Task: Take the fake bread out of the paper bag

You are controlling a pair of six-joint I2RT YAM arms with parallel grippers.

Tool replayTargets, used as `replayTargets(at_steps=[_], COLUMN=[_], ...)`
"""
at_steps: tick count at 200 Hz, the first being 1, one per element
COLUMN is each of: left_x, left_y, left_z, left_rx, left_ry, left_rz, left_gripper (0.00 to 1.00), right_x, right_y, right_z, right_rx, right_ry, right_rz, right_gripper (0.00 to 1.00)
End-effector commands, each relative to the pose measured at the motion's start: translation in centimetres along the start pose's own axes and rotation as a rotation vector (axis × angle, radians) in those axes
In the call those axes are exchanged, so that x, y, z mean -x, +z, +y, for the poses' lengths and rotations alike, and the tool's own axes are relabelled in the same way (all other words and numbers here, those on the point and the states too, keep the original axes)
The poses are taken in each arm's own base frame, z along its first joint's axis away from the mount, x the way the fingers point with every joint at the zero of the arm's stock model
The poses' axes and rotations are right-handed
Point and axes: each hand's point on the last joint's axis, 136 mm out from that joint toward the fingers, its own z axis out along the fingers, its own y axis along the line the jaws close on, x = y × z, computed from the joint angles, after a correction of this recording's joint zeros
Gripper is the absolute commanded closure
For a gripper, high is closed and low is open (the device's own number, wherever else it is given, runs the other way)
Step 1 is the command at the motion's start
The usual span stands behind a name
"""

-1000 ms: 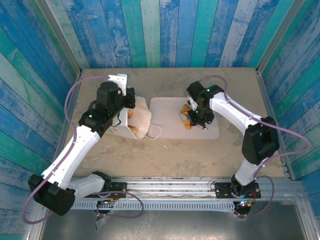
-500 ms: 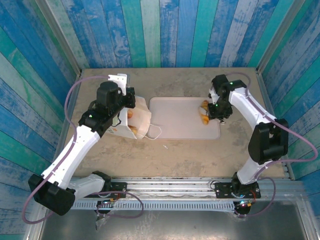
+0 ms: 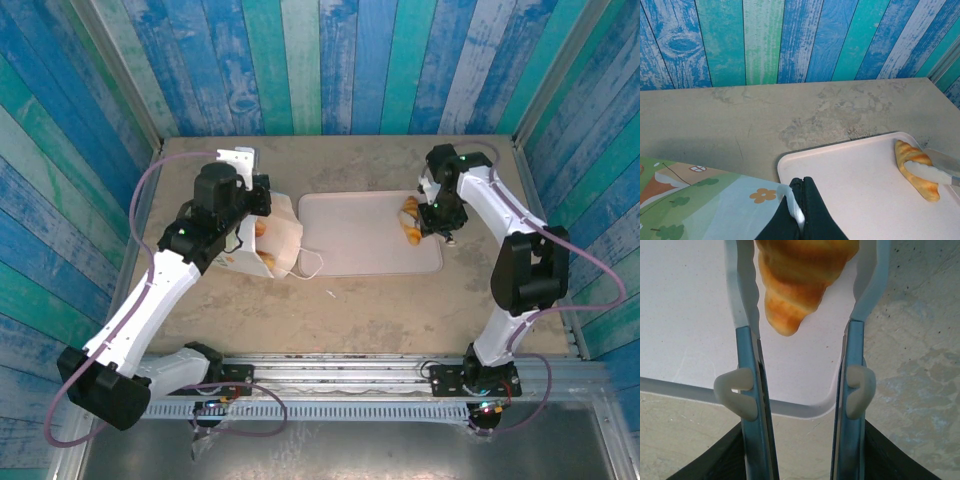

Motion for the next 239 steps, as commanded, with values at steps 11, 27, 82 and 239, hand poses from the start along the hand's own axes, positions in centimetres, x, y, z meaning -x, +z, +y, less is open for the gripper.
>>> replayTargets(at_steps=[11, 27, 82, 239], left_x=[1.6, 1.7, 2.0, 2.0], left_y=[-0.1, -0.1, -0.2, -0.6], left_z=[-0.2, -0.3, -0.5, -0.7], left_rx=[0.0, -0.003, -0.015, -0.025], left_ry=[-0.012, -0.016, -0.029, -0.042], left_rz=[-0.047, -0.051, -0.059, -0.061], left_gripper=[1.0, 1.0, 1.0, 1.0], right_x=[0.5, 0.8, 1.3, 0.9], right_y=[-0.9, -1.3, -2.0, -1.1], right_z=[-0.9, -0.7, -1.3, -1.2], right_rx=[-0.033, -0.024, -0.055, -0.052], right_ry=[-0.006, -0.015, -0.031, -0.065], right_rz=[-0.019, -0.035, -0.052, -0.022], right_gripper=[0.5, 0.5, 0.51, 0.47])
